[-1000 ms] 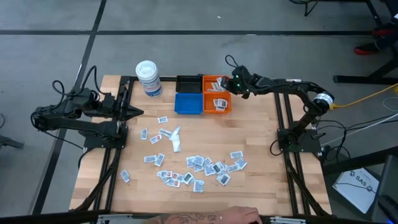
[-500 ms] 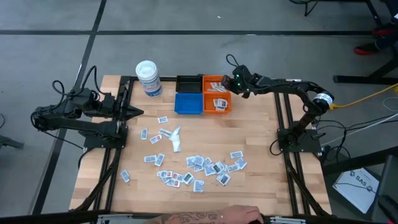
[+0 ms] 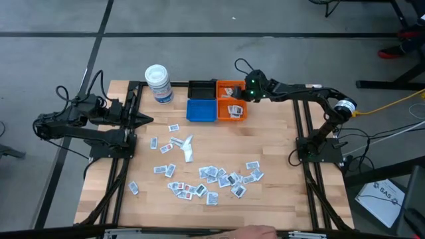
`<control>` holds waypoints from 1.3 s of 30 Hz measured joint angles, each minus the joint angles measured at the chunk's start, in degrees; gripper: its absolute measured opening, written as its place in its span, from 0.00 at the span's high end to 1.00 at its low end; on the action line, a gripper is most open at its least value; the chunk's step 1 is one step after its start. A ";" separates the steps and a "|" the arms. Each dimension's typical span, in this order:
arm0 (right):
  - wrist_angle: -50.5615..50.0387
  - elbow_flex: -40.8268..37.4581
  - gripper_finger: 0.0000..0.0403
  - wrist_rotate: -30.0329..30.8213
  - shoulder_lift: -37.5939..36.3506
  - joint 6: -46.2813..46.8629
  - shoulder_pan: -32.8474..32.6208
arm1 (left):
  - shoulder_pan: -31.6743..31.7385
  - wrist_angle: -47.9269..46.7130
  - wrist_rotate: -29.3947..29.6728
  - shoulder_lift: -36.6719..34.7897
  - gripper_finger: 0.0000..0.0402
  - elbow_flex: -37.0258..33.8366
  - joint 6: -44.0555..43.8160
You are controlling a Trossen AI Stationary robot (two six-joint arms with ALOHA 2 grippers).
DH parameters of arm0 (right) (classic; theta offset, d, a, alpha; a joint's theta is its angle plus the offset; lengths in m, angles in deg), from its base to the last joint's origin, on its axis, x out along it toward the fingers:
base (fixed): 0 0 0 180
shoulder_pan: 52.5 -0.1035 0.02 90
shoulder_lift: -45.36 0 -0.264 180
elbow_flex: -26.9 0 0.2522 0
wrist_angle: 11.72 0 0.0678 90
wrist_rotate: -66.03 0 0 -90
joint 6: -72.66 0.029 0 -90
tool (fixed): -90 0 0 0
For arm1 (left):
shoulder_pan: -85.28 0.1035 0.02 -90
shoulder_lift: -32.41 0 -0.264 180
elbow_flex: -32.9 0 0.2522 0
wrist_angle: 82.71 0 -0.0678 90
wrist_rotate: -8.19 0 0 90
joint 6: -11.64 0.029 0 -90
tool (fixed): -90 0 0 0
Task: Pick & Place First Aid Supplies
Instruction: Put the towelette pack into the bottom orange bin
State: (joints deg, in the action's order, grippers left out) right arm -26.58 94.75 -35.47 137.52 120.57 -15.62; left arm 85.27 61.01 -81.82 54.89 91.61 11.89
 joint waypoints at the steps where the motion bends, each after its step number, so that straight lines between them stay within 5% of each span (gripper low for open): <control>1: -0.04 0.00 0.55 -0.81 -0.10 -0.77 -0.38 | -0.02 0.00 0.00 0.02 0.99 0.00 -0.02; 21: -0.51 3.43 0.57 -11.57 -0.30 -17.35 -17.31 | -0.01 0.00 -0.01 0.00 0.99 0.00 -0.02; 39: -13.89 3.45 0.57 -11.03 -0.30 -35.96 -36.39 | -0.01 0.00 0.00 0.00 0.99 0.00 -0.02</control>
State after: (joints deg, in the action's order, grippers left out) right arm -40.48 98.20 -46.49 137.21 84.61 -52.01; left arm 85.26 61.01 -81.82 54.90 91.61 11.87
